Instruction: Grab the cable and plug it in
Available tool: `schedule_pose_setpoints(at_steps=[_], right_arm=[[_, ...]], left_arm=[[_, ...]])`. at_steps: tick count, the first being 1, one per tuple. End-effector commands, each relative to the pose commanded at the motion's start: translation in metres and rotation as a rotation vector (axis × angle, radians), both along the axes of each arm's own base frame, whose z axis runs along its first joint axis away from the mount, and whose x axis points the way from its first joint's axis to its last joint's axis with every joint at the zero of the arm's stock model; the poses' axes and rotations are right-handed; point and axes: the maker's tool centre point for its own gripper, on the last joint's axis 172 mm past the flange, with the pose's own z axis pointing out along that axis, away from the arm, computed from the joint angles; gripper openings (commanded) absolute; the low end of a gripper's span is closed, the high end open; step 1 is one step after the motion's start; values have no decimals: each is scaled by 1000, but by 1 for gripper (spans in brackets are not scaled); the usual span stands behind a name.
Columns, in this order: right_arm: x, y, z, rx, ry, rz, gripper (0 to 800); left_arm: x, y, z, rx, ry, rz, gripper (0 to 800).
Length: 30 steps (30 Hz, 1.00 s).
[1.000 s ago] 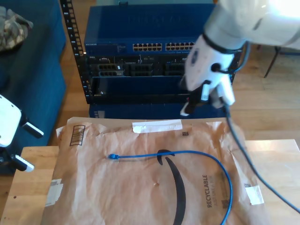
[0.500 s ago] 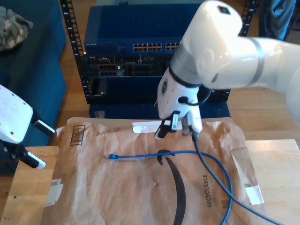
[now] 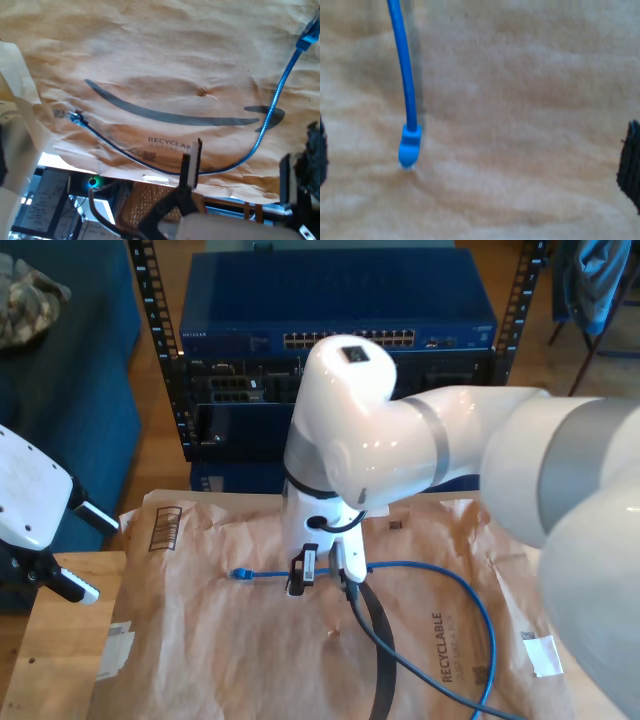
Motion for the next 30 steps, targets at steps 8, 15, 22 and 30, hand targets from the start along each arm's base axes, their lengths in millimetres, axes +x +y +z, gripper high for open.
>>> schedule_pose_setpoints(at_steps=[8, 15, 22, 30], right_arm=[[4, 32, -31, -38, 21, 41, 788], [12, 40, -55, -55, 45, 41, 774], [14, 34, -70, -88, 56, -9, 697], [24, 21, -70, -154, 10, -48, 579]], left_arm=[[-4, 0, -14, -1, 15, 10, 800], [-4, 0, -21, -4, 29, 13, 799], [-5, 0, -25, -5, 34, 16, 799], [-6, 0, -25, -5, 34, 16, 799]])
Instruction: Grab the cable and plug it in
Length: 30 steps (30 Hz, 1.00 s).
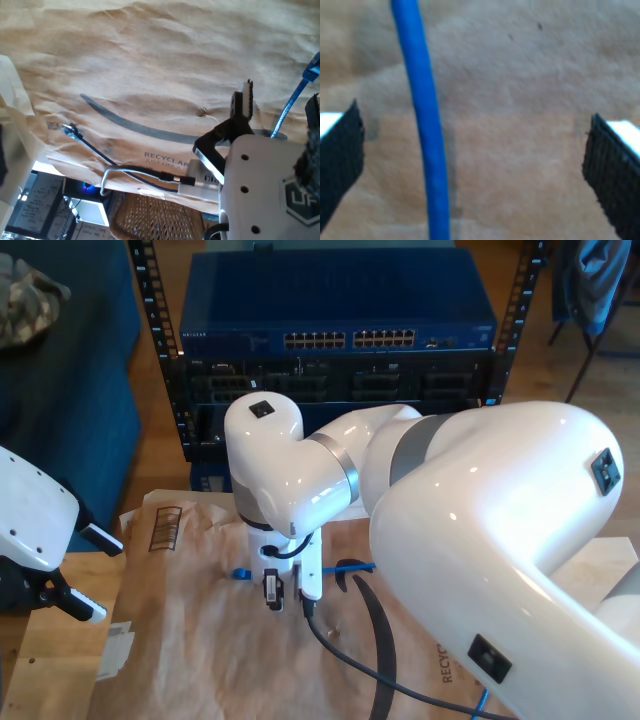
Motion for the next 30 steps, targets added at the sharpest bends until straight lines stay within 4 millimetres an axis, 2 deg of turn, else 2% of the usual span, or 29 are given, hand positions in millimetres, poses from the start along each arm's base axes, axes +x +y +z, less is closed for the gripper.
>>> schedule_pose_setpoints(at_steps=[3, 10, 14, 16, 20, 23, 26, 28, 30], right_arm=[[5, 5, 6, 8, -11, 2, 566], [8, 8, -3, 4, -5, 0, 500], [13, 11, 0, 9, -13, -1, 404], [14, 11, 0, 10, -15, -11, 241], [16, 8, -1, -16, -33, 1, 182], [15, 8, -1, -19, -33, 3, 65], [12, 10, -1, -20, -32, 11, 9], [12, 11, 2, -16, -37, 14, 4], [14, 12, 19, 1, -57, 14, 4]], left_arm=[[0, 0, 0, 0, 0, 0, 799], [0, 0, 0, -1, 0, 0, 800], [0, 0, 0, -1, 0, 0, 799], [0, 0, 0, -1, 0, 0, 800], [0, 0, 0, -1, 0, 0, 799], [0, 1, 0, -1, 0, 1, 800], [-1, 0, 0, -2, 3, -1, 799], [-1, 0, 0, -3, 1, 0, 800], [-1, 0, 0, -2, 1, 1, 800]])
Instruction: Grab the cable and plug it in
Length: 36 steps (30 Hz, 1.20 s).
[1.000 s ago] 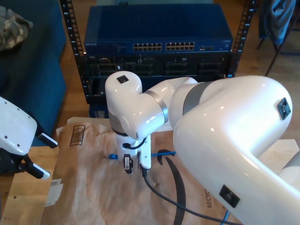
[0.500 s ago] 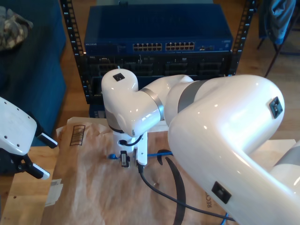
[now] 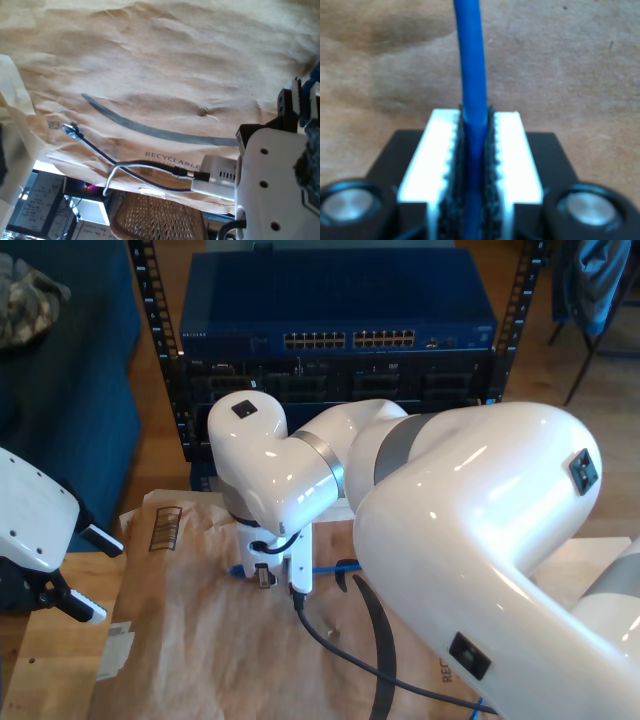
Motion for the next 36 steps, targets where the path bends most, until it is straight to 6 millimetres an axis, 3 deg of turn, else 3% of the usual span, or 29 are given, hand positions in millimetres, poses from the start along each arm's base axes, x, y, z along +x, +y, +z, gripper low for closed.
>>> schedule_pose_setpoints(at_steps=[3, 6, 10, 13, 18, 21, 24, 28, 33, 36], right_arm=[[8, -10, 46, 31, -40, -21, 4], [13, -60, 89, 33, -46, -104, 4], [2, -99, 125, 57, -82, -131, 4], [-9, -137, 145, 71, -108, -163, 4], [-37, -193, 174, 96, -96, -228, 4], [-63, -201, 195, 221, -9, -263, 4], [-78, -211, 211, 336, 59, -304, 4], [-97, -208, 216, 372, 121, -304, 4], [-120, -187, 238, 466, 159, -227, 4], [-125, -197, 250, 479, 152, -228, 4]], left_arm=[[-1, -1, 0, -3, 2, -2, 799], [-1, -6, 2, -4, 1, -13, 800], [9, -25, 14, -5, -11, -27, 799], [20, -50, 30, -2, -27, -55, 799], [17, -97, 38, 12, -15, -142, 799], [20, -116, 47, 23, -28, -165, 799], [24, -121, 58, 30, -48, -166, 799], [26, -124, 67, 22, -63, -167, 800], [31, -152, 110, -109, -107, -158, 799], [19, -158, 134, -123, -95, -156, 800]])
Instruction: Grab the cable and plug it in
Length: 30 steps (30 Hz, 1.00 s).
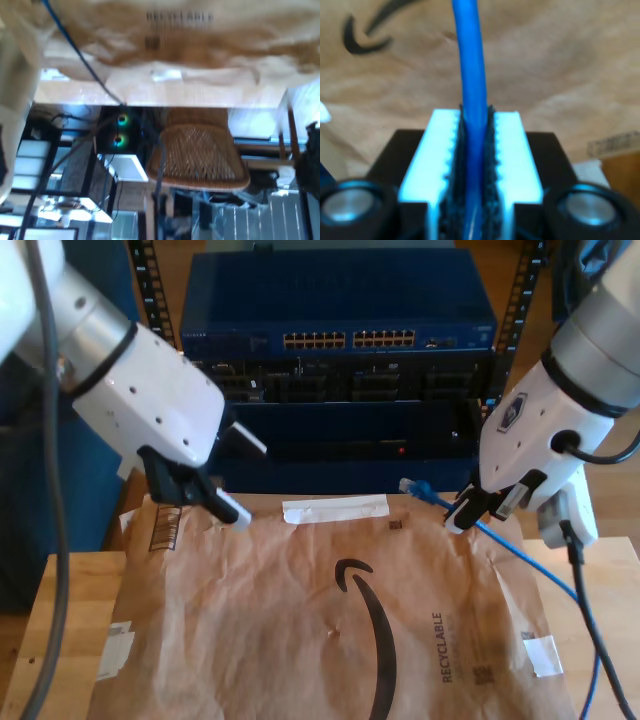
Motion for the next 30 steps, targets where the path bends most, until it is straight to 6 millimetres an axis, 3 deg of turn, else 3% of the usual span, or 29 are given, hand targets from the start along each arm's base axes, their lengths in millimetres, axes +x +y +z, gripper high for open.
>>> schedule_pose_setpoints(at_steps=[3, 8, 15, 21, 26, 30], right_arm=[[-3, -8, 8, 0, -7, 13, 4], [-5, -18, 26, 3, -53, -12, 4], [-1, -10, 47, 39, -88, -12, 4], [11, -7, 87, 88, -165, -36, 4], [17, -10, 108, 134, -199, -73, 4], [18, -10, 130, 142, -251, -74, 4]], left_arm=[[0, -6, 6, -7, 12, 19, 799], [20, -15, 26, -55, -19, 21, 800], [17, -45, 38, -56, -45, -60, 799], [18, -57, 47, -56, -67, -96, 799], [33, -60, 57, -58, -90, -102, 799], [31, -66, 59, -61, -94, -118, 800]])
